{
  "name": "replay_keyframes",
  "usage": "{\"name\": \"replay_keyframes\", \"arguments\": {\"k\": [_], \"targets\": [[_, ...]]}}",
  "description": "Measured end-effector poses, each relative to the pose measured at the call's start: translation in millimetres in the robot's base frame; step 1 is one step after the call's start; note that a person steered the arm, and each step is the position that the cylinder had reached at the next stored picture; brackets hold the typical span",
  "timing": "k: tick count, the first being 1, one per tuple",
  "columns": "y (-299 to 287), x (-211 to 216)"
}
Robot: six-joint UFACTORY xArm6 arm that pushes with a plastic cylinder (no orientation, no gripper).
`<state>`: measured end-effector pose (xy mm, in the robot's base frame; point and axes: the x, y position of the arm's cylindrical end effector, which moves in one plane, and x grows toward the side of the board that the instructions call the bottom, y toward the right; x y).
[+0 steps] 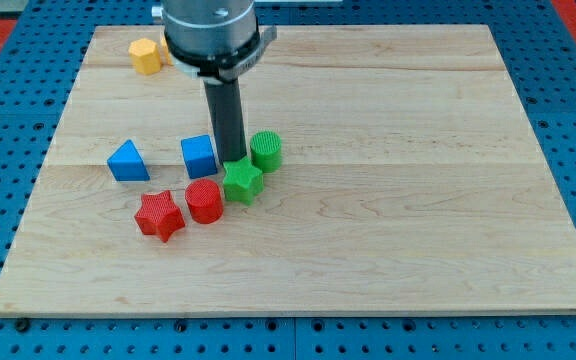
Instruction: Push the green star into the green circle
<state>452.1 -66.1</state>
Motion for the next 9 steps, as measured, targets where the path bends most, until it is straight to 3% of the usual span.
{"name": "replay_keyframes", "arguments": {"k": [2, 3, 4, 5, 6, 7, 9], "targets": [[41.3, 8.0], [88.3, -9.8], [57.7, -38.4], [118.8, -24.3], [113.7, 82.6], [53.3, 80.9], [6.6, -9.0]]}}
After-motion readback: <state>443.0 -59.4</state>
